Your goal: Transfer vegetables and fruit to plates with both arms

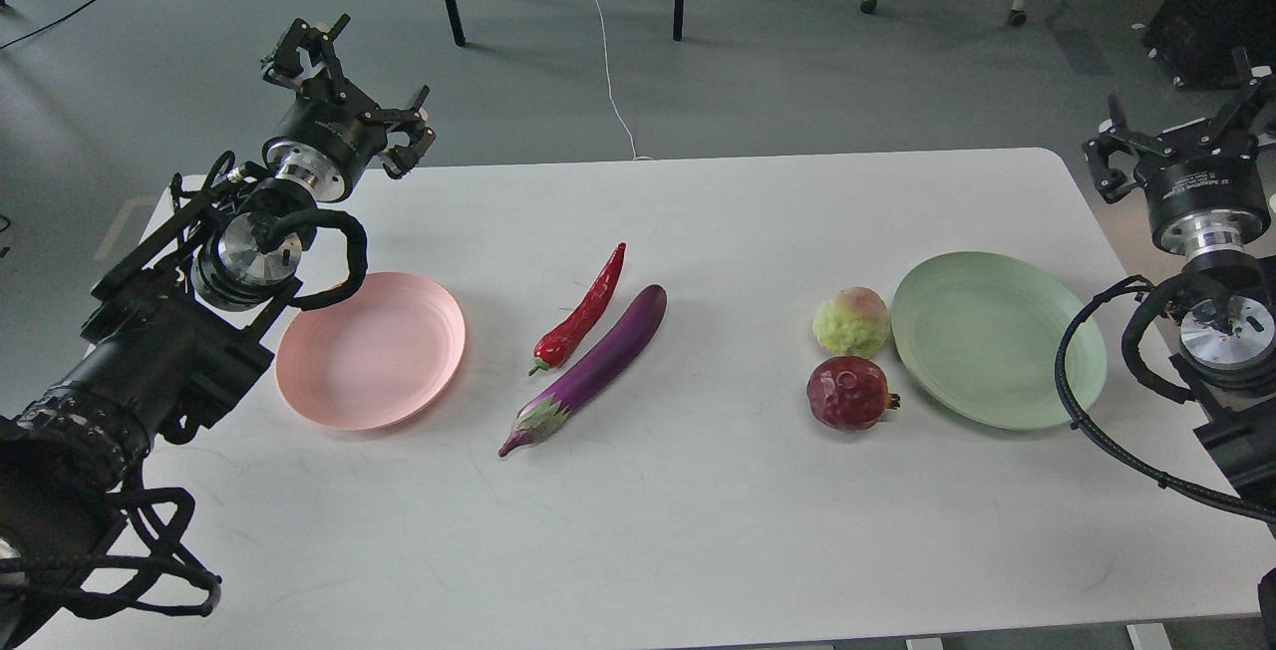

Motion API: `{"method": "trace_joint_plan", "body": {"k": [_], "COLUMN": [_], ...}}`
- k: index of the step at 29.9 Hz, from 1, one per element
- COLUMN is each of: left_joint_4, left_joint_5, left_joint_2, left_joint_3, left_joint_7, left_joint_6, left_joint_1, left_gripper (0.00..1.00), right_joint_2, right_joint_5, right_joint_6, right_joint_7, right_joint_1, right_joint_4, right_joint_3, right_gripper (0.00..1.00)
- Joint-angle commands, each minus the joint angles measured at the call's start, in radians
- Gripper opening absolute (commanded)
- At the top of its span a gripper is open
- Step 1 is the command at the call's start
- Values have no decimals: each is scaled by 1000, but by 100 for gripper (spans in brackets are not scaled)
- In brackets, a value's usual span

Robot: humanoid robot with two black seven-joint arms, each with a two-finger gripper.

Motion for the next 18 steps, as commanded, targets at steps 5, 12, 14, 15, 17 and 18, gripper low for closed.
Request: {"method": "trace_joint_plan", "body": {"k": [5,12,14,15,17,18], "left_joint_4": [0,0,0,0,0,0], "left_joint_5": [0,-1,-1,0,2,2], "left_joint_2": [14,37,49,53,57,58], "left_joint_3": [-3,-24,-20,-14,-9,-9], "left_joint_7": [0,-139,-166,-164,-164,-162], "left_joint_6": [-17,-40,-43,-49,-72,-82], "left_joint_1": [2,2,2,2,2,3], "left_gripper": [98,98,98,98,98,98], "right_joint_2": [-1,-90,-130,-142,-171,-185], "right_joint_5": [-5,-17,-18,-18,-18,-18], "right_joint_6": [1,2,2,1,-6,-10], "right_joint_7": [10,4,2,2,3,3], "right_joint_1": [10,96,157,200,304,361], "right_joint_4": [8,37,42,46,51,51], "right_joint_3": [-14,-75,-173,-236,-374,-447], "right_gripper": [99,99,99,99,99,99]}}
